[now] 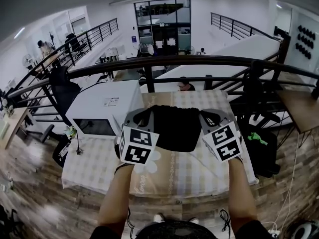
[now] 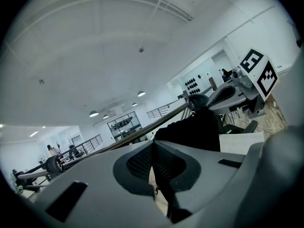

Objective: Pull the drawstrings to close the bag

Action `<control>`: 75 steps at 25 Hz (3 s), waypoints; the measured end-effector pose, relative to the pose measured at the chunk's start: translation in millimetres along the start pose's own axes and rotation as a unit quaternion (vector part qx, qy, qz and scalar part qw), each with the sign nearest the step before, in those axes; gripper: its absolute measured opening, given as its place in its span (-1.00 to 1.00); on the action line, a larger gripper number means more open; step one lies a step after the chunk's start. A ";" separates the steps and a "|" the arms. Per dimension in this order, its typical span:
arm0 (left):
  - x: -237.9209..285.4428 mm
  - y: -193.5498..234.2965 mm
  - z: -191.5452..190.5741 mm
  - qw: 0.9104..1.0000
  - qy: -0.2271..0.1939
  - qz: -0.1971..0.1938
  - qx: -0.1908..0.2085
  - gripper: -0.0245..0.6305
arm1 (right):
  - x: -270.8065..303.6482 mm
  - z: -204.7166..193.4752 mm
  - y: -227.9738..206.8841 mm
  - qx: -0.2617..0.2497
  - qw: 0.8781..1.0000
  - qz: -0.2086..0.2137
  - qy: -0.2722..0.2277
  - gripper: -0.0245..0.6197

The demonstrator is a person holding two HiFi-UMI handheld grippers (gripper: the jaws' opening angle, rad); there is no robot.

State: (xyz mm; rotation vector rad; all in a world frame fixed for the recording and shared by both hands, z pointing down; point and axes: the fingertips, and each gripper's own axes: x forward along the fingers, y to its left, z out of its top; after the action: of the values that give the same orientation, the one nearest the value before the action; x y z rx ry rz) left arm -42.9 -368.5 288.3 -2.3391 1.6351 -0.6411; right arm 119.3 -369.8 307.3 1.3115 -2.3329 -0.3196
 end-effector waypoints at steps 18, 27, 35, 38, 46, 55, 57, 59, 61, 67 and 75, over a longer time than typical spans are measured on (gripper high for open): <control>-32.3 32.1 62.9 0.994 -0.077 0.073 -0.039 -0.84 | -31.6 80.2 -30.6 0.007 0.990 -0.085 -0.111 -0.86; -33.1 39.9 54.5 0.993 -0.069 0.092 -0.014 -0.84 | -33.3 76.7 -34.0 0.016 0.988 -0.103 -0.116 -0.86; -34.7 56.4 42.1 0.992 -0.061 0.108 -0.021 -0.84 | -34.7 69.3 -38.7 0.018 0.988 -0.111 -0.107 -0.86; -35.2 58.9 37.5 0.992 -0.058 0.111 -0.018 -0.84 | -35.9 66.3 -40.4 0.022 0.988 -0.113 -0.104 -0.86; -36.2 62.1 24.9 0.992 -0.045 0.116 -0.012 -0.84 | -38.2 53.6 -47.8 0.029 0.987 -0.125 -0.096 -0.86; -41.4 73.1 11.8 0.992 -0.037 0.123 -0.018 -0.84 | -37.8 43.5 -49.0 0.042 0.987 -0.128 -0.087 -0.86; -42.0 73.6 8.5 0.991 -0.034 0.124 -0.020 -0.84 | -38.1 39.8 -50.7 0.046 0.987 -0.130 -0.086 -0.86; -42.2 74.5 5.0 0.991 -0.031 0.124 -0.025 -0.84 | -38.1 37.5 -51.8 0.050 0.987 -0.130 -0.085 -0.86; -42.2 74.6 2.9 0.992 -0.030 0.123 -0.027 -0.84 | -38.2 36.0 -53.6 0.056 0.986 -0.131 -0.084 -0.86; -42.0 72.8 -4.0 0.992 -0.027 0.121 -0.035 -0.84 | -39.3 29.8 -57.3 0.071 0.985 -0.130 -0.083 -0.86; -42.9 74.3 -14.1 0.991 -0.025 0.117 -0.052 -0.84 | -39.7 19.2 -56.4 0.091 0.985 -0.126 -0.079 -0.86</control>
State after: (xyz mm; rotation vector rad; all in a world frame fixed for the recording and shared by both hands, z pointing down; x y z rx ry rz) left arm -123.9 -354.2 260.3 -2.1646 1.9226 -0.4548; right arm 170.2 -365.7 257.2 1.7357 -2.3713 -0.3050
